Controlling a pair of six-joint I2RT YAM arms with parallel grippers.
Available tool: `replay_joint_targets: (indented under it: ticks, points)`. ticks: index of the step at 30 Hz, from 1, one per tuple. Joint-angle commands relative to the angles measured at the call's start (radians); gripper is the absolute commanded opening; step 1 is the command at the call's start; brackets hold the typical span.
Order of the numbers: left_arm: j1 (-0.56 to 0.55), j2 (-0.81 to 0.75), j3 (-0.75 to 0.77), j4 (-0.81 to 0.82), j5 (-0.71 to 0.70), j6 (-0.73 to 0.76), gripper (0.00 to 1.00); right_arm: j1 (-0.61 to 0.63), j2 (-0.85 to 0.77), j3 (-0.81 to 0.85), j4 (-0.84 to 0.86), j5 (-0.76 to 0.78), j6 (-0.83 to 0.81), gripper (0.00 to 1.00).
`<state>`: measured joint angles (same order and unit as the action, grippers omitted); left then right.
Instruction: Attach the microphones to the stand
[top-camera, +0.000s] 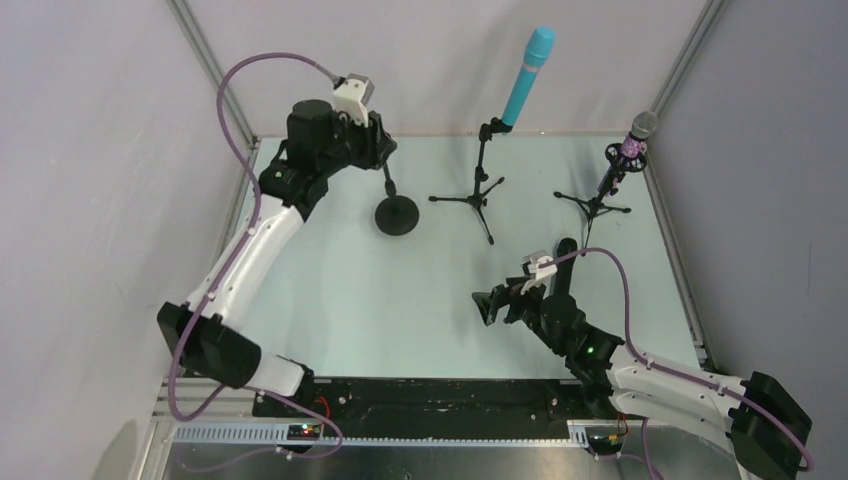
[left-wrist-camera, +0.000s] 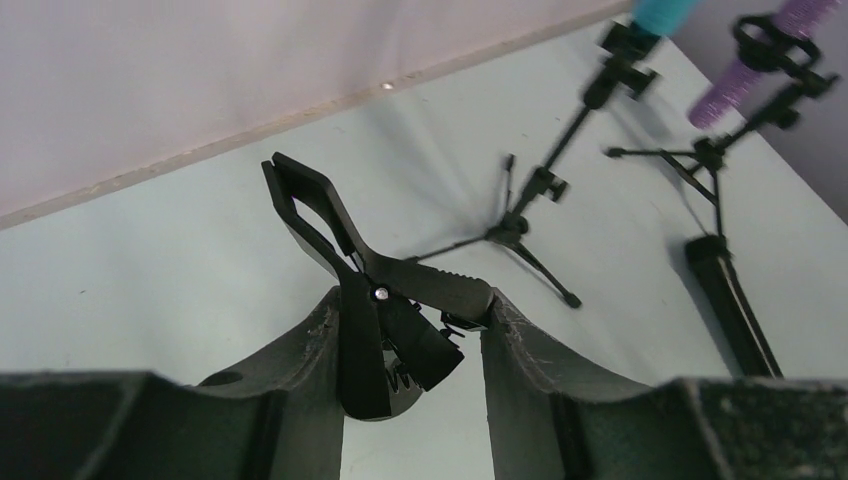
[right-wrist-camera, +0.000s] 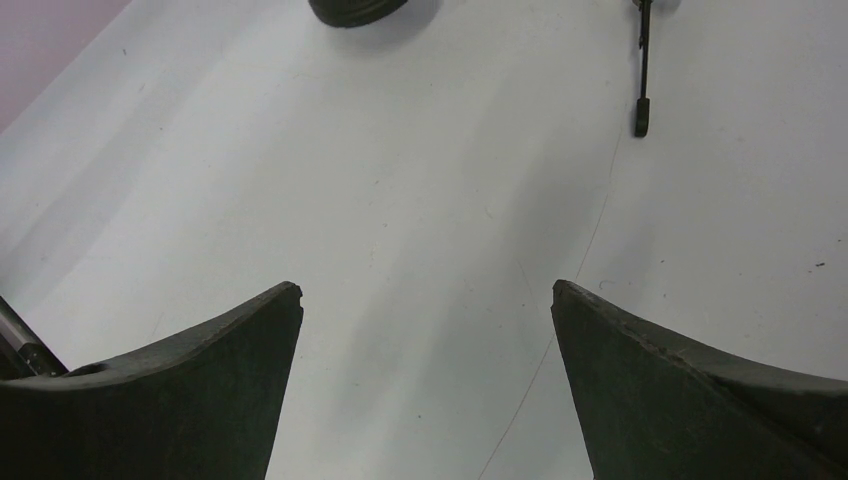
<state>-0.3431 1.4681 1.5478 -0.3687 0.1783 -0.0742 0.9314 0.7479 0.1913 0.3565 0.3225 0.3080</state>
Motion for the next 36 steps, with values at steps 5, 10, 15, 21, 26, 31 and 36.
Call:
replay_joint_targets:
  ticks: [5,10,15,21,26,31,36]
  points:
    - [-0.135,-0.185,-0.104,0.080,0.118,0.128,0.00,-0.045,-0.039,0.028,-0.008,-0.022,0.055,0.99]
    - [-0.221,-0.259,-0.179,0.079,0.249,0.250,0.00,-0.068,-0.032,0.029,-0.009,-0.040,0.067,1.00]
    - [-0.275,-0.300,-0.256,0.078,0.376,0.373,0.00,-0.079,-0.039,0.027,-0.016,-0.046,0.074,0.99]
    - [-0.279,-0.305,-0.293,0.077,0.556,0.435,0.00,-0.083,-0.037,0.025,-0.015,-0.054,0.076,0.99]
    - [-0.280,-0.289,-0.291,0.077,0.759,0.440,0.00,-0.092,-0.035,0.026,-0.014,-0.062,0.079,0.99]
    - [-0.280,-0.245,-0.261,0.073,0.849,0.404,0.00,-0.100,-0.030,0.026,-0.011,-0.073,0.083,0.99]
    - [-0.280,-0.190,-0.220,0.070,0.859,0.346,0.00,-0.112,-0.026,0.026,-0.009,-0.082,0.090,1.00]
